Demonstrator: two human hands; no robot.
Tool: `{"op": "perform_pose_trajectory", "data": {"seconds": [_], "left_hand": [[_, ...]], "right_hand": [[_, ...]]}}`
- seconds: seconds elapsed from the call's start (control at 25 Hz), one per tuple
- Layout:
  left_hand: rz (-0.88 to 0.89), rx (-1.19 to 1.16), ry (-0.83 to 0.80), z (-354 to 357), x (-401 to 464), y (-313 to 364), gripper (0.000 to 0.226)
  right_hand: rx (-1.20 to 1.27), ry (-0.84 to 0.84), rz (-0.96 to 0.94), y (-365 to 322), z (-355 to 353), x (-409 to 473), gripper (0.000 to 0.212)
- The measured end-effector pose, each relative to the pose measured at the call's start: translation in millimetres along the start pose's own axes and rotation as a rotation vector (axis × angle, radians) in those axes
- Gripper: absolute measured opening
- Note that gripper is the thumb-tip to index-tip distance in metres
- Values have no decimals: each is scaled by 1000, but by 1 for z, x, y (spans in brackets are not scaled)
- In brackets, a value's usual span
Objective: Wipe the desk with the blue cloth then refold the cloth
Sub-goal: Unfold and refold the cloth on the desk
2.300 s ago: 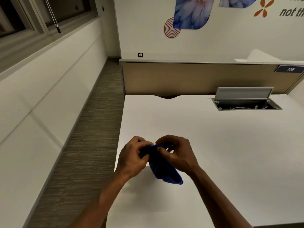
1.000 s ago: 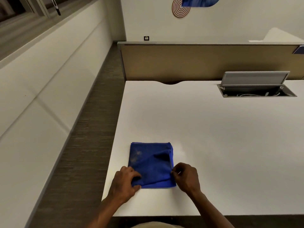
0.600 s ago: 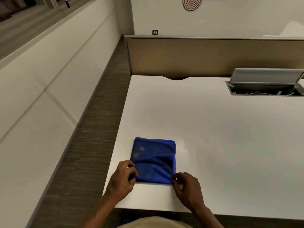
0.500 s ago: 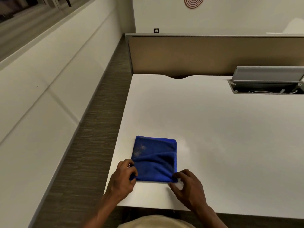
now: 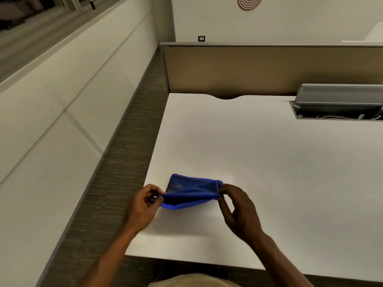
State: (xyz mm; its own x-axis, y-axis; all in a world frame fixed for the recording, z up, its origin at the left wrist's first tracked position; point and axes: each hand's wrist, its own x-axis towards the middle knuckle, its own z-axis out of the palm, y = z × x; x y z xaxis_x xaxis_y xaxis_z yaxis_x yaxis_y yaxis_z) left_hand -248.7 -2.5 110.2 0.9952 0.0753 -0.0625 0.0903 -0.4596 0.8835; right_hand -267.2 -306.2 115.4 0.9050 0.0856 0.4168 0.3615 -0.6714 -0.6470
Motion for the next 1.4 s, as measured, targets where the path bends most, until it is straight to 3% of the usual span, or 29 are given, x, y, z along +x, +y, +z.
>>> {"op": "perform_pose_trajectory", "data": {"seconds": [0.2,0.28,0.4,0.52,0.68,0.88,1.04,1.24,1.4], "left_hand": [[72,-75,157,-20,34,38,7],[-64,-132,159,-12,51,34,11],[-363,-271,108,14,64,18,14],[-416,-121,89,37,64,-4,26],[-313,302,-12,52,58,-13,46],[-312,414,-61,57,70,-13,73],[-362,281,-131,49,88,-6,93],[-355,-101,-117,20,124,7,62],[-274,-320,-36,-6,167,24,64]], "right_hand": [[285,1,126,-20,-19,63,23],[388,-12,273,-11,-4,78,21],[399,-131,645,20,25,82,22],[356,-309,885,47,42,68,42],[377,-354,841,51,44,62,54],[248,-369,398,35,48,62,59],[137,-345,303,28,56,64,54],[231,-65,307,22,62,94,41],[266,7,281,7,69,135,44]]}}
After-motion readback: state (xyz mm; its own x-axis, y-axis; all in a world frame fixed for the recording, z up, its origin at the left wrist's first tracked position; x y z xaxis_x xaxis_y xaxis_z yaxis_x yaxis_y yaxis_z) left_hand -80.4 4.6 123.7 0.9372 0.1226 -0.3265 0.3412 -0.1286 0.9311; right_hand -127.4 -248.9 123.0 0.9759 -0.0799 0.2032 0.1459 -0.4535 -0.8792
